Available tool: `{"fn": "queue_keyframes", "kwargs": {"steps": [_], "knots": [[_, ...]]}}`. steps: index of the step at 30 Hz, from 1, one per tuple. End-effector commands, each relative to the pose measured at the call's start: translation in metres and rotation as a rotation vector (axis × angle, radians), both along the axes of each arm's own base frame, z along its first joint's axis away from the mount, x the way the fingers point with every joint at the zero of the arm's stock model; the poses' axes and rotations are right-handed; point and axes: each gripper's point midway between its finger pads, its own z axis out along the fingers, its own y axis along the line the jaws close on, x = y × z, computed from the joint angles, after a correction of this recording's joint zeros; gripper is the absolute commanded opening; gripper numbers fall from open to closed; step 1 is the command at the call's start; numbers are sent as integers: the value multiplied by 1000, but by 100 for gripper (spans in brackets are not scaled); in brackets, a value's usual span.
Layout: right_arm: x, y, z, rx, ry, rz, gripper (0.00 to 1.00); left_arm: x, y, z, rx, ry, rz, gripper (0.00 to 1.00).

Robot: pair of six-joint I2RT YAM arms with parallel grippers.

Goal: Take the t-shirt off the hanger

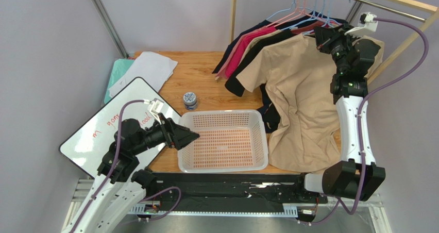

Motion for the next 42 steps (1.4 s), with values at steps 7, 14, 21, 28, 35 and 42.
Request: {"fn": "queue_keyframes", "kwargs": {"steps": [7,14,21,28,35,42], "knots": [[-30,12,80,-420,-404,0,0,8,-8,2,15,22,-25,94],[-24,12,65,-620,-423,-24,0,14,-17,1,48,56,-77,93],[-33,11,45,-696,-375,-48,0,22,-24,-4,72,96,-99,92],[-24,-2,27,-365,-186,-78,0,26,-31,-3,17,95,-116,92],[-36,-8,-7,140,42,-115,51,20,-30,-4,3,94,-127,91],[-42,-18,2,271,56,-179,71,8,-21,2,5,37,-117,92]]}}
